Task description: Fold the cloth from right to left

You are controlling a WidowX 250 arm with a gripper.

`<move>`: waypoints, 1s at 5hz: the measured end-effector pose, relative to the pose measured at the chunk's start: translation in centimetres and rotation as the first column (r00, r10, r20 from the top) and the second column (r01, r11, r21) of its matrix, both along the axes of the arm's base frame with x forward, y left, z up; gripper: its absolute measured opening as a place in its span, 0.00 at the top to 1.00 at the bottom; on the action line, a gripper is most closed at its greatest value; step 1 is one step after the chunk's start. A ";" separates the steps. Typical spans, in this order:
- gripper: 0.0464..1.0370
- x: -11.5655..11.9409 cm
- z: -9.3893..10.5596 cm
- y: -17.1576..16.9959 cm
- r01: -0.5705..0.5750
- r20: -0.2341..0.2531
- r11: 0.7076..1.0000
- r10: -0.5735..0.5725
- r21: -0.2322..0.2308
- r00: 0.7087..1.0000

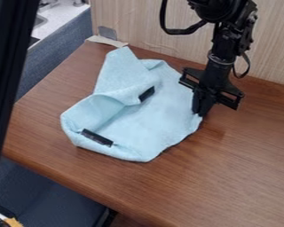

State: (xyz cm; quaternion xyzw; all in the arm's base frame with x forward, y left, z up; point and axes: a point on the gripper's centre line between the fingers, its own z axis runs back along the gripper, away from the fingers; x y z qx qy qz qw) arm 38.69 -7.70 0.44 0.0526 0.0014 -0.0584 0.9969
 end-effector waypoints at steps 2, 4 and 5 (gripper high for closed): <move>0.99 -0.3 0.0 0.3 0.028 0.019 0.999 -0.028 0.027 0.999; 0.99 -1.4 4.7 1.5 0.068 0.133 0.998 -0.069 0.013 0.989; 0.99 -2.3 6.9 3.7 0.017 0.184 1.000 -0.018 0.008 0.983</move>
